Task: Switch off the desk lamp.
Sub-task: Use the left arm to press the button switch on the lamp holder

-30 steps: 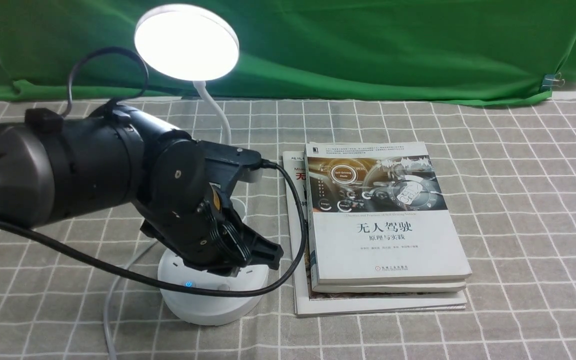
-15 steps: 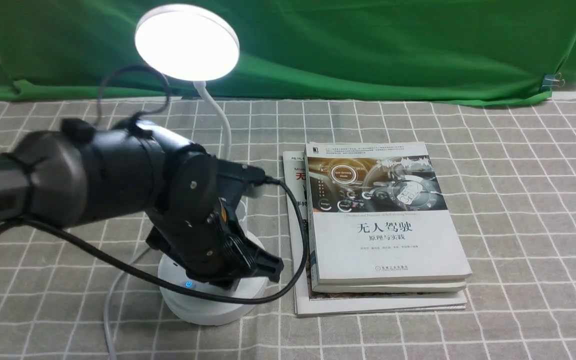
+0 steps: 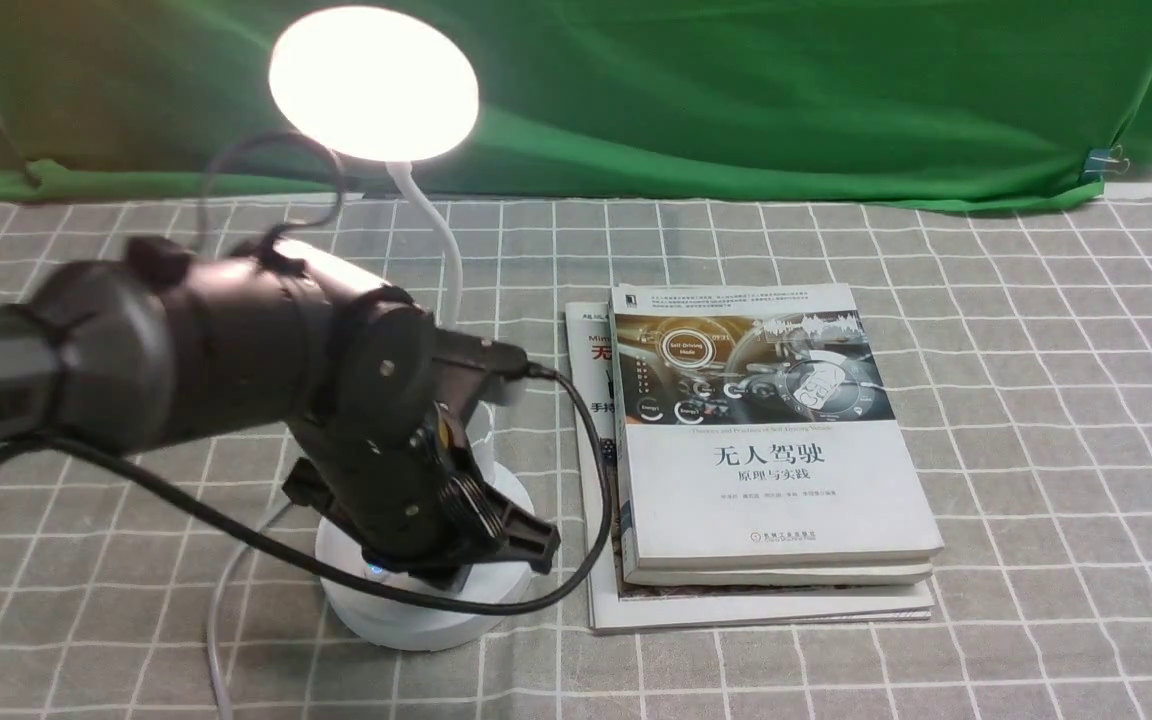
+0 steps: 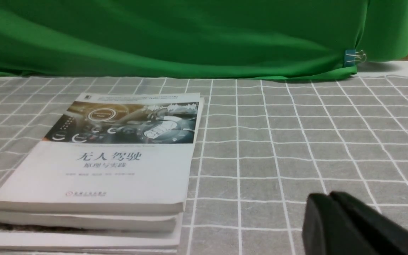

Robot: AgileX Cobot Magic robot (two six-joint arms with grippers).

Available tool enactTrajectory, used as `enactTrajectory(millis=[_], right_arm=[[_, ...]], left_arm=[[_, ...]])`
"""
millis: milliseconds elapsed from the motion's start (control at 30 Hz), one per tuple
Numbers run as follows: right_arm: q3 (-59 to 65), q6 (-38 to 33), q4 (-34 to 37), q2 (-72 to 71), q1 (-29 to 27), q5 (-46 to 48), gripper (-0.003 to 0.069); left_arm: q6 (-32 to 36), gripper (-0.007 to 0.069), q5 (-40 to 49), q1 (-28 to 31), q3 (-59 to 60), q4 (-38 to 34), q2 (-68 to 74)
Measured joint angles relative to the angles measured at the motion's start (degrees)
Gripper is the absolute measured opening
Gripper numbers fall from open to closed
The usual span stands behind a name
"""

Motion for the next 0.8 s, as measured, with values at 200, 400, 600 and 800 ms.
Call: enactTrajectory(millis=[200, 400, 600, 800], right_arm=[[0.0, 0.0, 0.0, 0.0, 0.0, 0.0, 0.0036], [0.0, 0.0, 0.0, 0.0, 0.0, 0.0, 0.0036], [0.0, 0.0, 0.0, 0.0, 0.0, 0.0, 0.0036], [0.0, 0.0, 0.0, 0.0, 0.0, 0.0, 0.0035]], left_arm=[[0.0, 0.0001, -0.1, 0.0, 0.0, 0.6, -2.0], [0.0, 0.0001, -2.1, 0.1, 0.0, 1.6, 1.1], [0.0, 0.0001, -2.4, 0.4, -0.6, 1.6, 3.9], [0.0, 0.0001, -2.3, 0.4, -0.5, 1.6, 2.5]])
